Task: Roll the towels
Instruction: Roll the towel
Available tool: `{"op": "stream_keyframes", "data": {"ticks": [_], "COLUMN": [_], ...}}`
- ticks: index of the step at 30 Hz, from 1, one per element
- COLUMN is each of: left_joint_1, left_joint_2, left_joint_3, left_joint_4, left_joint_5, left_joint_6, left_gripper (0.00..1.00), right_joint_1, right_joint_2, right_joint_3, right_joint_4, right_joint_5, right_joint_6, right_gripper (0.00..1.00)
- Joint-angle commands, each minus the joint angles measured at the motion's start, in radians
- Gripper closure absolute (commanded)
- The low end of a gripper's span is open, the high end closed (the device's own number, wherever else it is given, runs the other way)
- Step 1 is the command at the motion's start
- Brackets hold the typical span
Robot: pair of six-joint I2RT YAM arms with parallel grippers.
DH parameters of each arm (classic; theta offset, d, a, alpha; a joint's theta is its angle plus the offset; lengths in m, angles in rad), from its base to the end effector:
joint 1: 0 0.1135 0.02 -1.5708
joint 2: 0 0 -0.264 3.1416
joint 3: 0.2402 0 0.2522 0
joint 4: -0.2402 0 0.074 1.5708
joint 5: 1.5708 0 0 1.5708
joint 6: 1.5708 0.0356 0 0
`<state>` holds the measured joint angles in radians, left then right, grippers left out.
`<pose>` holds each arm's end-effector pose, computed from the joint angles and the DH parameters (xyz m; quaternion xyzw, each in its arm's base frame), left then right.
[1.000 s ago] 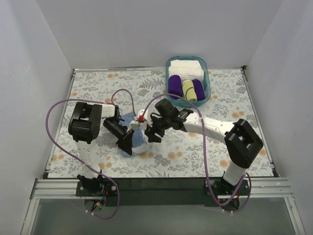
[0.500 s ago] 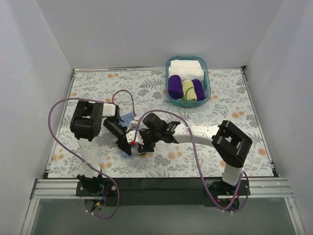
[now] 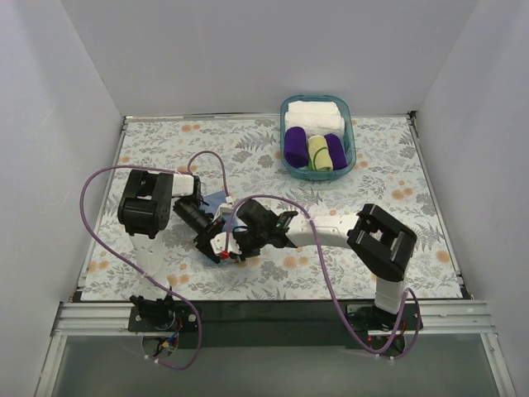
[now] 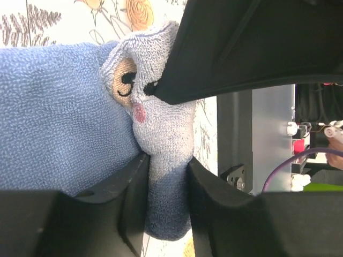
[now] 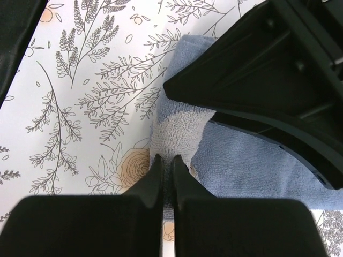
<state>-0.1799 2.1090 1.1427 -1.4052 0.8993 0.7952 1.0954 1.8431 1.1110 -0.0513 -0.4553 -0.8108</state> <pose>0.2655 -0.0766 0.1058 -0.2389 -0.8121 0.4878 0.2133 0.1638 0.3525 0.1739 -0.7836 0.4505 0.2593 0.3404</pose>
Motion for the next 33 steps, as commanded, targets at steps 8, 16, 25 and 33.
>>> {"op": "stream_keyframes", "data": {"ticks": [8, 16, 25, 33], "left_joint_1": [0.138, 0.155, 0.151, 0.069], "left_joint_2": [-0.141, -0.149, -0.095, 0.034], "left_joint_3": [0.112, 0.213, 0.258, 0.296], "left_joint_4": [0.012, 0.012, 0.301, 0.449], "left_joint_5": [-0.112, -0.086, -0.104, -0.189], "left_joint_6": [0.033, -0.007, -0.262, -0.398], "left_gripper": [0.65, 0.64, 0.68, 0.77], "right_joint_1": [0.020, 0.018, 0.024, 0.044], "right_joint_2": [0.067, 0.105, 0.114, 0.091], "right_joint_3": [0.032, 0.111, 0.135, 0.144], "right_joint_4": [-0.131, -0.194, -0.234, -0.285], "right_joint_5": [-0.019, 0.018, 0.029, 0.021], "right_joint_6": [0.009, 0.032, 0.032, 0.007], "right_gripper": [0.99, 0.99, 0.99, 0.99]}}
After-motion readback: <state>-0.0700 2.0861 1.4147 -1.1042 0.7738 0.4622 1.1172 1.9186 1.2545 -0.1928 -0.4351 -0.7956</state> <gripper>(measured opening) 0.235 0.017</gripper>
